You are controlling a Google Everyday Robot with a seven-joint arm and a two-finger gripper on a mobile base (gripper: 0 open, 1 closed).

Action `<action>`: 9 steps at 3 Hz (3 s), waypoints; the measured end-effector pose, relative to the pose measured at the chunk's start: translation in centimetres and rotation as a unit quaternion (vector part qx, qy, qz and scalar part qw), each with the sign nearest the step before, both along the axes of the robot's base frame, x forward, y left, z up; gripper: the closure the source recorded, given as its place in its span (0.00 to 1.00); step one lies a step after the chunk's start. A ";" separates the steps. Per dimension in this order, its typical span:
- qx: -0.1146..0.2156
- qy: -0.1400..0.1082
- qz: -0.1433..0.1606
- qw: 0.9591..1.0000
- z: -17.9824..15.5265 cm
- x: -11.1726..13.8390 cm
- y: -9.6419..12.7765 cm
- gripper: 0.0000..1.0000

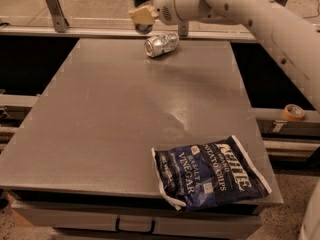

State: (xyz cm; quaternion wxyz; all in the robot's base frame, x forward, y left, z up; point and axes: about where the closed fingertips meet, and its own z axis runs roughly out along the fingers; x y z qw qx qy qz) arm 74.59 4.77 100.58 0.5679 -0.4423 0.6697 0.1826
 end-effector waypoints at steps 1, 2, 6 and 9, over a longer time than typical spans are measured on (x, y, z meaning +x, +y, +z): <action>-0.004 -0.002 -0.004 1.000 0.0 0.2 -0.5 1.00; -0.004 0.009 -0.025 1.000 -1.4 1.1 -2.2 1.00; -0.062 0.050 -0.156 0.985 -8.6 7.8 -14.9 0.84; -0.035 0.079 -0.170 0.982 -11.8 8.9 -15.7 0.19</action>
Offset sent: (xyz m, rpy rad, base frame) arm 0.0246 -0.0512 -0.0306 -0.0101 0.0449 -0.1124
